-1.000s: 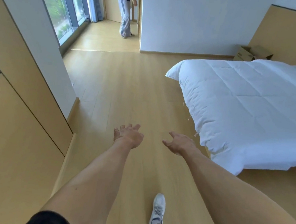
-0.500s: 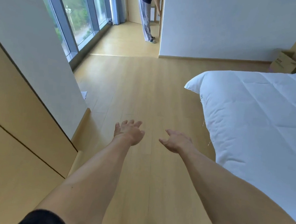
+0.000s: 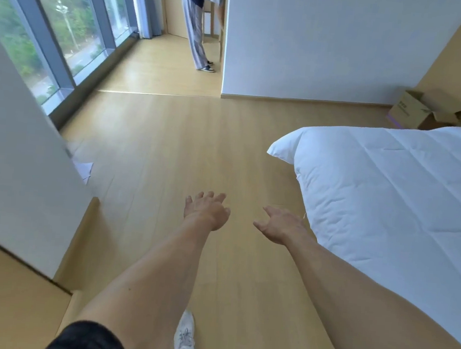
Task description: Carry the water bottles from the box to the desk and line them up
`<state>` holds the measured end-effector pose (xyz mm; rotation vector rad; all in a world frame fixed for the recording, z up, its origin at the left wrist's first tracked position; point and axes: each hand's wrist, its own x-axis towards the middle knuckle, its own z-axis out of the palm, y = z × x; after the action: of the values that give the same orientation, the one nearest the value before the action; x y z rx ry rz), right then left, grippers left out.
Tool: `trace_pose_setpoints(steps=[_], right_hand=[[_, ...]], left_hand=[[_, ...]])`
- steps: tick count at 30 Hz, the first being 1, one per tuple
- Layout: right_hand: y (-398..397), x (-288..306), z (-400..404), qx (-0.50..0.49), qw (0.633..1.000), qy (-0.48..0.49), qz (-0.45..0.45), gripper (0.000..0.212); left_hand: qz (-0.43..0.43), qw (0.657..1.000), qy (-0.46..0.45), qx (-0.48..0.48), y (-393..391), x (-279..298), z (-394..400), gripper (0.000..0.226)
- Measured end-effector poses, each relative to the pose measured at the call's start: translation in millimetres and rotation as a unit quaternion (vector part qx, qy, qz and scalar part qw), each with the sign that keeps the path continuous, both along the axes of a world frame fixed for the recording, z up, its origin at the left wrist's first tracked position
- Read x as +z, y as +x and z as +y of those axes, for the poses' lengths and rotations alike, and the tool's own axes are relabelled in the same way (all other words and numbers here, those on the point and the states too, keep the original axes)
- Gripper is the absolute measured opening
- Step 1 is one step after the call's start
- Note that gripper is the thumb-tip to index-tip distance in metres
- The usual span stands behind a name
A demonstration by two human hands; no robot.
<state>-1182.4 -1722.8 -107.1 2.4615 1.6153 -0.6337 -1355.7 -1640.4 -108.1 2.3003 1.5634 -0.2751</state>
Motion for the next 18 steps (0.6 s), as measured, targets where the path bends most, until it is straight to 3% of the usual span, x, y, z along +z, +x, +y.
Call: trace_pose_setpoints(steps=[7,18], right_hand=[[16.3,12.8,120.2,-0.061,0.998,-0.009,-0.003,0.069],[42.1,7.8,281.2,-0.060,0.998,0.001,-0.001,0.067]], left_hand=[[-0.011,0.998,-0.001,-0.058,29.3,3.7,138.9,0.056],[-0.009,0.998,0.009,-0.067,52.9,-1.9,301.1,0.055]])
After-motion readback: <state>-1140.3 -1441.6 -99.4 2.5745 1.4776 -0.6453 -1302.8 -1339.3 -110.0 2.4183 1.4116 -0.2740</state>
